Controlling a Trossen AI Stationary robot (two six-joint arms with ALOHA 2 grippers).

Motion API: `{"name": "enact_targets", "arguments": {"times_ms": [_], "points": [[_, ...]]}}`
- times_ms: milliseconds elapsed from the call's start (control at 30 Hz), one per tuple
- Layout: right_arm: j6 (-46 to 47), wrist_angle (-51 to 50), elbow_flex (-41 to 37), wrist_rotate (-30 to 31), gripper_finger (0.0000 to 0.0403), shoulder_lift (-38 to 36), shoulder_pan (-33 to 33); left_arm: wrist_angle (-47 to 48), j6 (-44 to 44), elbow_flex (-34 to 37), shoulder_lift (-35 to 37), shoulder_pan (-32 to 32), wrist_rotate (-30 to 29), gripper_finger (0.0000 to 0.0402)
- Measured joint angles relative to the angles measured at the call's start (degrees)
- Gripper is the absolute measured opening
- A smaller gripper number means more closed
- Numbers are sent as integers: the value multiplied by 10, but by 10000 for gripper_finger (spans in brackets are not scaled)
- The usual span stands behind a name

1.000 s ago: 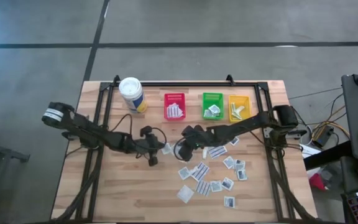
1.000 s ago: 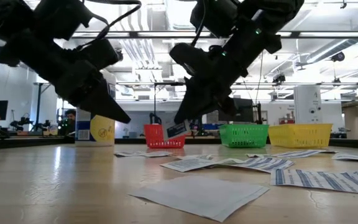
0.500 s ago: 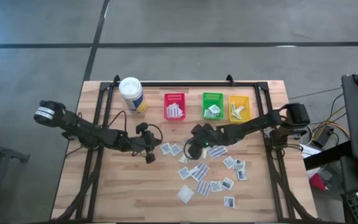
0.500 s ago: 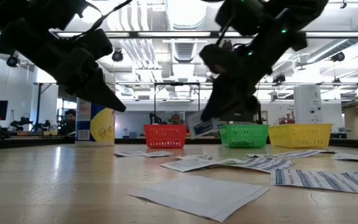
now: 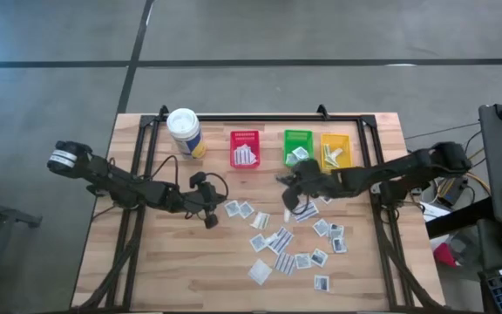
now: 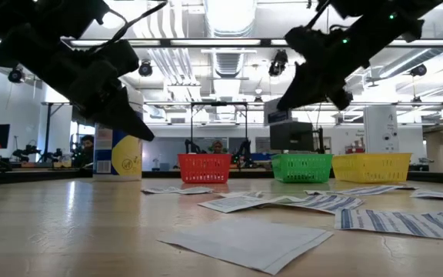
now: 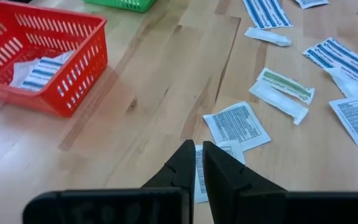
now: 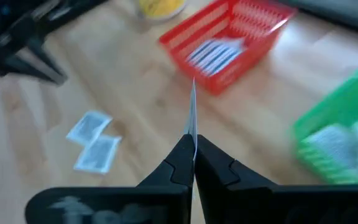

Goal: Pick & Place First Aid Supplies
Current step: Put the alcohol pad in the green bin

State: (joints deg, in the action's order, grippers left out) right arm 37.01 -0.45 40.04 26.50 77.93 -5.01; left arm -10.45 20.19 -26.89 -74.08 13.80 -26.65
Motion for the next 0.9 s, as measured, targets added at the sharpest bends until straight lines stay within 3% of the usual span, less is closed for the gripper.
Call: {"name": "enact_targets", "arguments": {"times_ms": [167,433,900], "points": [[-28,-1,-22,52,8,-62,23,12,34,0,0,0,0,30],[-52,1,-60,63,8,-119,95,27,102,0,0,2,0,30],[-42,0,-106,-6,8,-122,203,37,179,0,0,29,2,30]]}}
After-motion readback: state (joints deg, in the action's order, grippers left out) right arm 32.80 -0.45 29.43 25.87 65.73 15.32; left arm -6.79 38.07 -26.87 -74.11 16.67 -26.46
